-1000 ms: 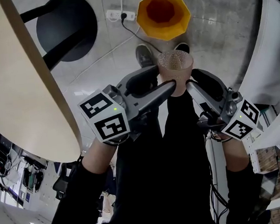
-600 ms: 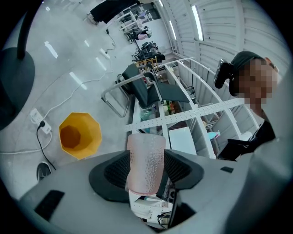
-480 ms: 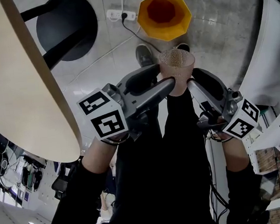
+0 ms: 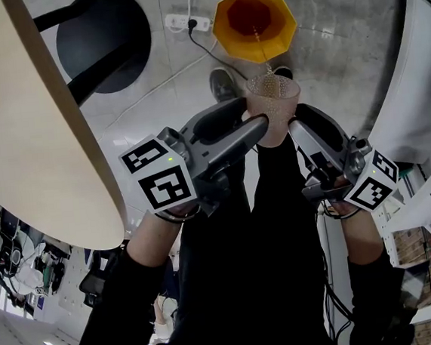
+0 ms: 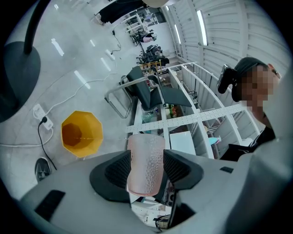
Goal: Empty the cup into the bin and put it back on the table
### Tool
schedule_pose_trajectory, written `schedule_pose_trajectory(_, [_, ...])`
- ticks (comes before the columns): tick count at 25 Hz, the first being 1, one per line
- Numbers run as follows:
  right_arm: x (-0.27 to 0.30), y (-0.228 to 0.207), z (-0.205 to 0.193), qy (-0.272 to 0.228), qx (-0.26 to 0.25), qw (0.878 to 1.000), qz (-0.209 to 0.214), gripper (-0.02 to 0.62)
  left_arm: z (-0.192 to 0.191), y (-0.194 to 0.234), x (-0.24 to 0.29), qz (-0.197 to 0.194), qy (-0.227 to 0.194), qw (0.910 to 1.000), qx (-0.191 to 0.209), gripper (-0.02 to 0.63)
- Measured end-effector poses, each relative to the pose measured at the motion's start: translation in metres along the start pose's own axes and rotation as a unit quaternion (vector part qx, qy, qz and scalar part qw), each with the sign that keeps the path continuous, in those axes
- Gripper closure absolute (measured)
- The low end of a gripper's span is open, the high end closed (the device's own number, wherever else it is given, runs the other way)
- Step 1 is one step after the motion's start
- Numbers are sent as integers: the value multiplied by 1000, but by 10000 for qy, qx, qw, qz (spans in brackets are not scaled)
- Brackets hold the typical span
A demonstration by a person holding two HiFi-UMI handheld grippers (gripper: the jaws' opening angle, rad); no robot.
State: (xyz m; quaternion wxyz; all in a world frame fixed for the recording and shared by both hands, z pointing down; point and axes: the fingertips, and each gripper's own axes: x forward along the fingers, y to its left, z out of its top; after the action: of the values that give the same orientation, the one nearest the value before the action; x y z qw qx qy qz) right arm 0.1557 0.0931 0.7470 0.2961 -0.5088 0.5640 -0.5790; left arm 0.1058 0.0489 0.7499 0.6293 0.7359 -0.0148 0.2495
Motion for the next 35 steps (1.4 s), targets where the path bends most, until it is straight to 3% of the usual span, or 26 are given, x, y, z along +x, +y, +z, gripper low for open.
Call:
schedule_pose_trajectory(21, [1, 0, 8, -178, 470, 9987, -65, 440, 3, 0, 1, 13, -78, 9993, -378, 370])
schedule_pose_trajectory(35, [2, -2, 9, -215, 901, 9954, -227, 442, 3, 4, 1, 126, -197, 9951, -956, 370])
